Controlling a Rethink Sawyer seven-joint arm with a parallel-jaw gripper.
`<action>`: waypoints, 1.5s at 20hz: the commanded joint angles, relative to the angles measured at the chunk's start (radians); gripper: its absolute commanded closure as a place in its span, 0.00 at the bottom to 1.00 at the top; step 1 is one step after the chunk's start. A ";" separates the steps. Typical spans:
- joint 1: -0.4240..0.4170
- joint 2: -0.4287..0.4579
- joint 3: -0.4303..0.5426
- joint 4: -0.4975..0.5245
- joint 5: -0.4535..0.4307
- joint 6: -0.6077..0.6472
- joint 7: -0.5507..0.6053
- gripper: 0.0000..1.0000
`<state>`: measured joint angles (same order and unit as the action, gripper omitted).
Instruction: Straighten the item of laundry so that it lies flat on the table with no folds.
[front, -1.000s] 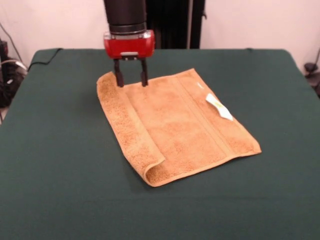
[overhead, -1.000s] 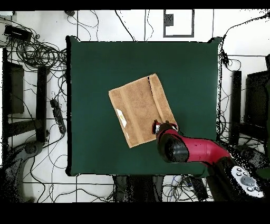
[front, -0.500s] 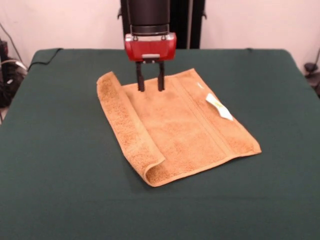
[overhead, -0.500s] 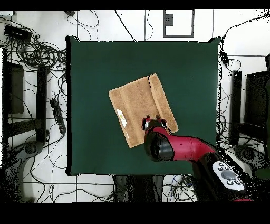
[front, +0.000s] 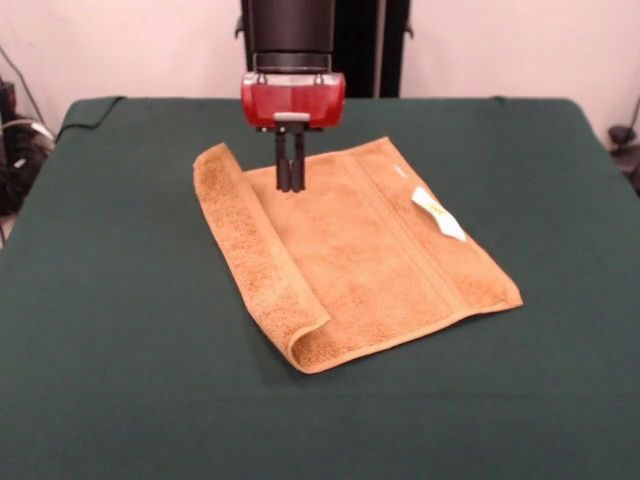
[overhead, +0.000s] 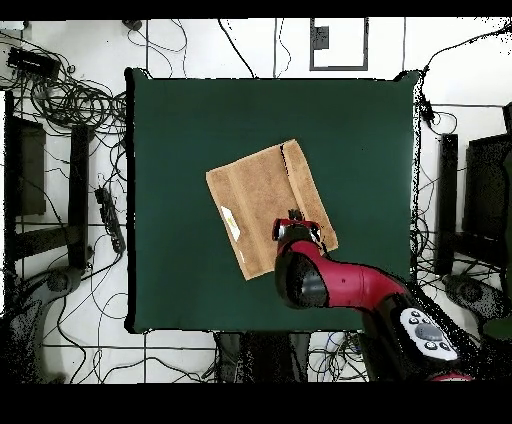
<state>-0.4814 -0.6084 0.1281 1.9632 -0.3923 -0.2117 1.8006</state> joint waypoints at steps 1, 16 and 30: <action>0.043 0.081 0.009 -0.002 0.071 -0.049 0.210 1.00; 0.070 0.254 0.039 -0.071 0.138 -0.155 0.221 1.00; -0.026 0.242 0.099 -0.107 0.046 -0.047 0.119 1.00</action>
<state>-0.4872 -0.4014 0.1291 1.9564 -0.3473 -0.3742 1.8006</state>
